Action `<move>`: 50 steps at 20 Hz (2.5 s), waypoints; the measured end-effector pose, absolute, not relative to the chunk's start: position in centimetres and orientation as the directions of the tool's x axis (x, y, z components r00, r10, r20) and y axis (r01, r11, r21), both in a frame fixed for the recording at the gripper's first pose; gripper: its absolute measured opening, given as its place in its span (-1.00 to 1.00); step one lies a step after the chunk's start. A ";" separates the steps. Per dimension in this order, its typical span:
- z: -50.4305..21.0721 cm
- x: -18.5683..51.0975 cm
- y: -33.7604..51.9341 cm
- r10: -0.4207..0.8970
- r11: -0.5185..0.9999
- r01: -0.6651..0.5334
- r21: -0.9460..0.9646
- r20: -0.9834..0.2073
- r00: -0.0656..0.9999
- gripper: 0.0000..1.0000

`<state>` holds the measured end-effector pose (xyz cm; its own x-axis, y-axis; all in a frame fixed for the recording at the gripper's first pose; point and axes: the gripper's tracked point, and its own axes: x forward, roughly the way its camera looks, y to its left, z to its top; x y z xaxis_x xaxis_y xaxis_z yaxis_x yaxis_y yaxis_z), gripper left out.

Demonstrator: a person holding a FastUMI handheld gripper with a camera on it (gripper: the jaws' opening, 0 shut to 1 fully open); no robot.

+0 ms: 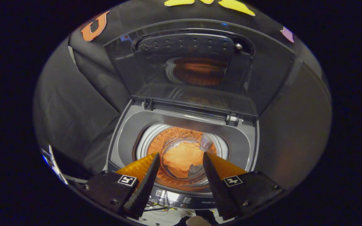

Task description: Put the clothes into the washing machine and then close the washing machine lid.

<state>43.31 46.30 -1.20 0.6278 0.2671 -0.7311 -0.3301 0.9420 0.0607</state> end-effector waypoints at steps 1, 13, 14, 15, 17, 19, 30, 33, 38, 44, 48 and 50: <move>-1.0 43.1 46.1 0.266 0.943 -0.326 0.060 -0.727 0.633 0.72; 7.7 41.0 46.3 0.298 0.940 -0.340 0.035 -0.569 0.766 0.72; 8.6 41.0 46.5 0.301 0.940 -0.341 0.033 -0.553 0.777 0.72; 9.9 41.1 46.7 0.305 0.940 -0.339 0.032 -0.527 0.794 0.71; 12.1 41.5 47.0 0.309 0.941 -0.338 0.025 -0.473 0.825 0.72; 14.4 41.6 47.2 0.308 0.943 -0.333 0.019 -0.436 0.846 0.72; 23.4 46.8 48.2 0.262 0.964 -0.267 0.022 -0.286 0.922 0.72; 24.7 48.8 48.0 0.232 0.971 -0.239 0.005 -0.259 0.938 0.72; 23.8 51.0 48.0 0.207 0.978 -0.210 0.022 -0.290 0.934 0.72; 21.9 54.5 48.0 0.160 0.987 -0.159 0.030 -0.343 0.926 0.72; 20.0 56.0 48.2 0.130 0.991 -0.124 0.041 -0.395 0.909 0.72; 19.1 56.2 48.3 0.130 0.992 -0.118 0.055 -0.403 0.906 0.72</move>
<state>56.16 48.27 19.08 0.9058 0.1298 -0.4033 -0.1178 0.9915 0.0545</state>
